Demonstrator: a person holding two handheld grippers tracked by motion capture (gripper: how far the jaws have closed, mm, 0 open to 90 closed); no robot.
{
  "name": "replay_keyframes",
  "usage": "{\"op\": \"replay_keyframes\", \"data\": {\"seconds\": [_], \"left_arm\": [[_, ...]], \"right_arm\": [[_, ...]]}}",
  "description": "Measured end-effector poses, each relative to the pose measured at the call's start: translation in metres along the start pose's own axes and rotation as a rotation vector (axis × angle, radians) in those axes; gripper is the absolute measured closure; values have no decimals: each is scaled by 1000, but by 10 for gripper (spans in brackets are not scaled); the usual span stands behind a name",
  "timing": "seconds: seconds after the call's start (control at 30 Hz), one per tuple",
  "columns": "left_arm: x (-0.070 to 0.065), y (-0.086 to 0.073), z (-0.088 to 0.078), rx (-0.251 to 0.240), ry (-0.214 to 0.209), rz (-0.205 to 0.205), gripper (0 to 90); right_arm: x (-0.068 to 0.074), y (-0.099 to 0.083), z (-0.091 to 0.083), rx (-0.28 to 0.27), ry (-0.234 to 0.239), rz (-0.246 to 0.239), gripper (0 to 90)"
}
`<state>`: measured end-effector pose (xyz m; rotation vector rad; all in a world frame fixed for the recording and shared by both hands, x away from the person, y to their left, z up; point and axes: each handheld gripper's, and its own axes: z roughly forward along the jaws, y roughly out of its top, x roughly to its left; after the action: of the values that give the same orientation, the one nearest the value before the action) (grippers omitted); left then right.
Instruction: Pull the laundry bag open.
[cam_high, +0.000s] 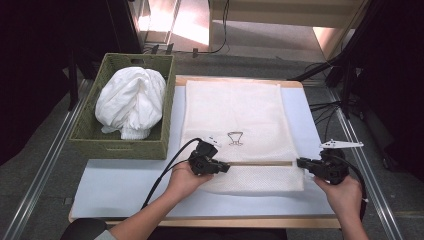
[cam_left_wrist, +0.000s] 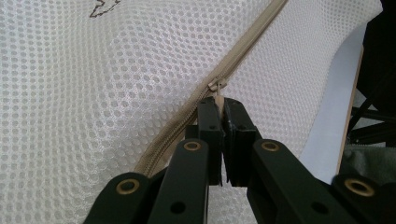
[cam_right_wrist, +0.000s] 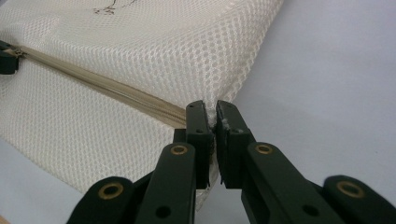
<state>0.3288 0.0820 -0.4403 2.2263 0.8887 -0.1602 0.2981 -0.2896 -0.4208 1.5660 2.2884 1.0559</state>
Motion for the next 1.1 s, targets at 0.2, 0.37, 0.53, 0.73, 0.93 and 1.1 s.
{"op": "replay_keyframes", "data": {"seconds": [0.2,0.37,0.53,0.73,0.93,1.1], "left_arm": [[-1,0,0,2,8,5,882],[-1,-1,-1,2,9,3,882],[2,-5,-5,-5,13,-20,882],[4,-8,-12,-7,35,-25,882],[4,-8,-11,-9,38,-24,882],[3,-9,-11,-14,43,-20,881]], "right_arm": [[0,0,0,4,2,0,860],[-1,0,0,4,1,3,860],[-1,0,0,1,-2,6,860],[-2,-1,1,0,-1,5,860],[-1,-1,1,-1,-5,5,860],[-2,-1,1,-2,-5,5,860]]}}
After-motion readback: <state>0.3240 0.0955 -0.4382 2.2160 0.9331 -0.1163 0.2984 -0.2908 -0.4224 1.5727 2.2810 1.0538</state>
